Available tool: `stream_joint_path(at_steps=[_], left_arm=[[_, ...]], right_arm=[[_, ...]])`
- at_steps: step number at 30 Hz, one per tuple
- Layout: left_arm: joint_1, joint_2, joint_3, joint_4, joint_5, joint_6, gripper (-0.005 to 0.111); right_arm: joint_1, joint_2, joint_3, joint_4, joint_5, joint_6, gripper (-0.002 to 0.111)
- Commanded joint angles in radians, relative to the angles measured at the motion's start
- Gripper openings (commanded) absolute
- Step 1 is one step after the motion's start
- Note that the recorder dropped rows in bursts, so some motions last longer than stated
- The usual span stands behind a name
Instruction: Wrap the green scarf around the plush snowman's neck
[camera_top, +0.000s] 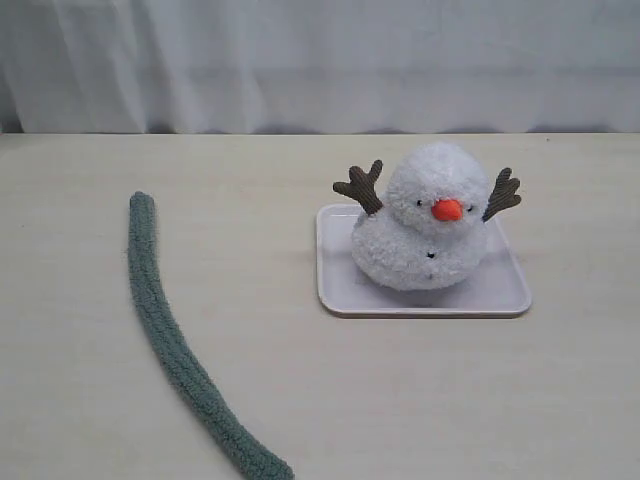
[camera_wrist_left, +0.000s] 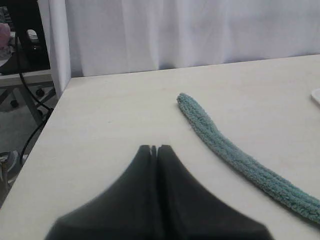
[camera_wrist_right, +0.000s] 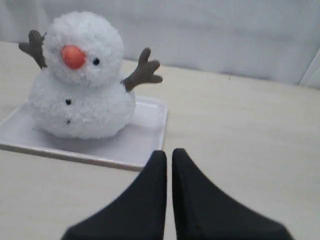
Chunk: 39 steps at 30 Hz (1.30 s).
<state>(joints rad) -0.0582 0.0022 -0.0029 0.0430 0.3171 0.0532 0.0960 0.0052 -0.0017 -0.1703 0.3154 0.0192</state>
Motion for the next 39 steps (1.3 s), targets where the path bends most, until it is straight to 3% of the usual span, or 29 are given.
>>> stream_joint_path(at_steps=[1,10,15,17,23,26,31,33,39], left_arm=[[-0.007,-0.002,0.003,-0.001,-0.008,-0.003,0.000],[-0.007,-0.002,0.003,-0.001,-0.008,-0.003,0.000],[-0.007,-0.002,0.003,-0.001,-0.008,-0.003,0.000],[-0.007,-0.002,0.003,-0.001,-0.008,-0.003,0.000],[-0.007,-0.002,0.003,-0.001,-0.008,-0.003,0.000],[-0.007,-0.002,0.003,-0.001,-0.008,-0.003,0.000],[-0.007,-0.002,0.003,-0.001,-0.008,-0.003,0.000],[-0.007,-0.002,0.003,-0.001,-0.008,-0.003,0.000],[-0.007,-0.002,0.003,-0.001,-0.008,-0.003,0.000]], right_arm=[[0.000,-0.005,0.002,-0.041,-0.176,-0.019,0.004],[0.000,-0.005,0.002,-0.017,-0.625,-0.019,0.004],[0.000,-0.005,0.002,0.014,-1.098,0.161,0.004],[0.000,-0.005,-0.011,0.023,-1.161,0.237,0.004],[0.000,0.028,-0.258,-0.074,-0.828,0.345,0.007],[0.000,0.092,-0.400,-0.215,-0.645,0.413,0.020],[0.000,0.225,-0.588,-0.513,-0.481,0.595,0.059],[0.000,0.285,-0.642,-0.593,-0.424,0.656,0.070],[0.000,0.463,-0.712,-0.631,-0.339,0.654,0.074]])
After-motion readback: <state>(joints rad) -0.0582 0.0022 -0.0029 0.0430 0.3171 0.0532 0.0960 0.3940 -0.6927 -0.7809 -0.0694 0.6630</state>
